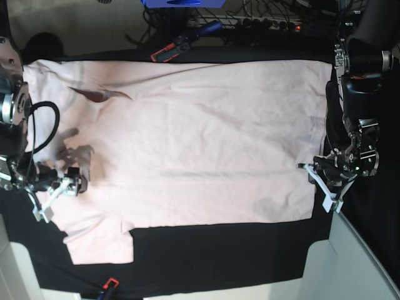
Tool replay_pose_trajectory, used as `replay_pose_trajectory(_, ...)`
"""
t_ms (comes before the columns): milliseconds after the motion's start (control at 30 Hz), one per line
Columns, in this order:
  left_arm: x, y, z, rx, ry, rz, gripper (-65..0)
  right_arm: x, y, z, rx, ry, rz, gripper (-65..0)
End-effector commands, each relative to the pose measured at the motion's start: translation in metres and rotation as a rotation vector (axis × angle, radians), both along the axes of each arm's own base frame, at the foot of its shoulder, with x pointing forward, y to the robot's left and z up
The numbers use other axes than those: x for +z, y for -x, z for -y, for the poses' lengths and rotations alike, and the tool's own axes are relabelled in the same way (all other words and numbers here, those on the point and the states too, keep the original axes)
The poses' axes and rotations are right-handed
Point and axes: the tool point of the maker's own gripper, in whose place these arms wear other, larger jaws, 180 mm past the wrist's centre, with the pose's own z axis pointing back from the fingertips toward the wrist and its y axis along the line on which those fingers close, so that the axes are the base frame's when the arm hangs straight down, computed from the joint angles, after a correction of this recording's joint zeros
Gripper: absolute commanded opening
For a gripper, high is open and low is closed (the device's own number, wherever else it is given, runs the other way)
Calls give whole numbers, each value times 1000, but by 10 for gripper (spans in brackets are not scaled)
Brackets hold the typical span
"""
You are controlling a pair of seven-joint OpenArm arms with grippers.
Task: Fold the T-shirt properly
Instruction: 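Grasp the shirt side edges with both grippers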
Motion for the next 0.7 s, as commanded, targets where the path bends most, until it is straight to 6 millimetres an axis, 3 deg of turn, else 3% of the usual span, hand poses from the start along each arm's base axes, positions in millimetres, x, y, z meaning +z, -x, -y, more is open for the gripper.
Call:
replay_pose_trajectory(0,21,-17,-11,9,-14,62,-650,12,-13,3,-13,-10,37,-110)
replay_pose_trajectory(133,22,-17,-14,8,-24,62,-650,7,-9,3,-21,-15,22,-110)
replay_pose_trajectory(333,18,-11,-19,11,-32,51,-650,5,-10,40,-165,100,1,-110)
replay_pose_trajectory(600,18,-10,-20,11,-34,49,-650,-11,2,23,-148,87,-34,-113)
replay_pose_trajectory(667,19,-10,-21,12,-35,49,-650,-13,4,22,-146,86,-42,-148)
